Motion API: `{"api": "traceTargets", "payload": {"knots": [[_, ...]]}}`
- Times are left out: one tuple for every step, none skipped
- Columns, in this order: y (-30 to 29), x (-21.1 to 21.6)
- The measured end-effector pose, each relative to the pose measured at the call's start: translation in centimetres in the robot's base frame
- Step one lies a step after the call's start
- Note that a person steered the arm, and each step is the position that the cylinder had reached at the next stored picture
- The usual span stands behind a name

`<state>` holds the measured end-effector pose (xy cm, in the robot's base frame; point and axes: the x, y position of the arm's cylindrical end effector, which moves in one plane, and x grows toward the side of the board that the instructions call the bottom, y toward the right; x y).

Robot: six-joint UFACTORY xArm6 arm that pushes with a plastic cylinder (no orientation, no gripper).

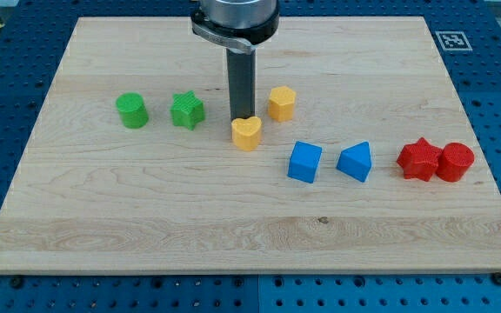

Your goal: Move the blue cube down a bit

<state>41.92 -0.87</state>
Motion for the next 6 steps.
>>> {"api": "traceTargets", "payload": {"knots": [[3.0,-0.9],[4.3,-0.9],[4.3,0.6],[4.8,2.6],[5.7,4.9],[5.7,6.4]]}}
